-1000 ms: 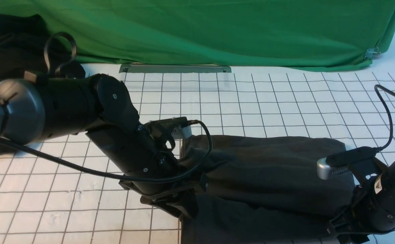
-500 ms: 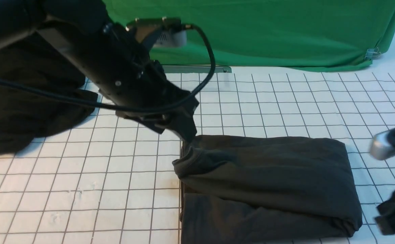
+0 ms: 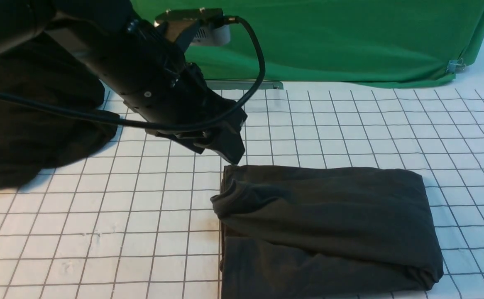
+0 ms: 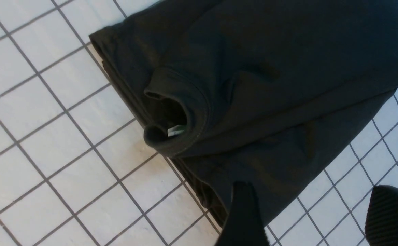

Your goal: Fold a long-sleeved shirt over a white checkered tablecloth.

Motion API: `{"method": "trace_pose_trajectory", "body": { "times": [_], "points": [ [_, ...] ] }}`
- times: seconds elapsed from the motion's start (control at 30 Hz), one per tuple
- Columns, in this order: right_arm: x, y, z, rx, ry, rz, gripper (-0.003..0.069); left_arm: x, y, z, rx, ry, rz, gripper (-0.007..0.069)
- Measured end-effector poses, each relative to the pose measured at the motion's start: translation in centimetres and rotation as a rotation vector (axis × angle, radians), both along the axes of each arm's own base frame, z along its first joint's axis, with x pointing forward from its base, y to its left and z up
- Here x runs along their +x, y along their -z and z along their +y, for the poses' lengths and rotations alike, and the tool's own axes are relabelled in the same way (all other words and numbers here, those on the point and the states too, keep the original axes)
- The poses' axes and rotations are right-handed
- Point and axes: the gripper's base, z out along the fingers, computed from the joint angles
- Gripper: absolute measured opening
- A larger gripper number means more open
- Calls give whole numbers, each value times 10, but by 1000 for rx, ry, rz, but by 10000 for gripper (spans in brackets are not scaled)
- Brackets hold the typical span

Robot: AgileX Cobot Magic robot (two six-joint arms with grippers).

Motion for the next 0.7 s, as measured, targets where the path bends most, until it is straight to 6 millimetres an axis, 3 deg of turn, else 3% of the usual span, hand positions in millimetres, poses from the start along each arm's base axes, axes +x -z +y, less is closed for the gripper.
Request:
{"method": "trace_pose_trajectory", "body": {
  "times": [0.1,0.33,0.7],
  "points": [
    [-2,12,-1,25,2,-107,52,1,0,0,-6,-5,-12,444],
    [50,46,19,32,-4,-100,90,3,0,-1,-7,-8,-21,444],
    [82,49,31,28,-6,-82,113,2,0,0,1,-5,-15,444]
  ]
}}
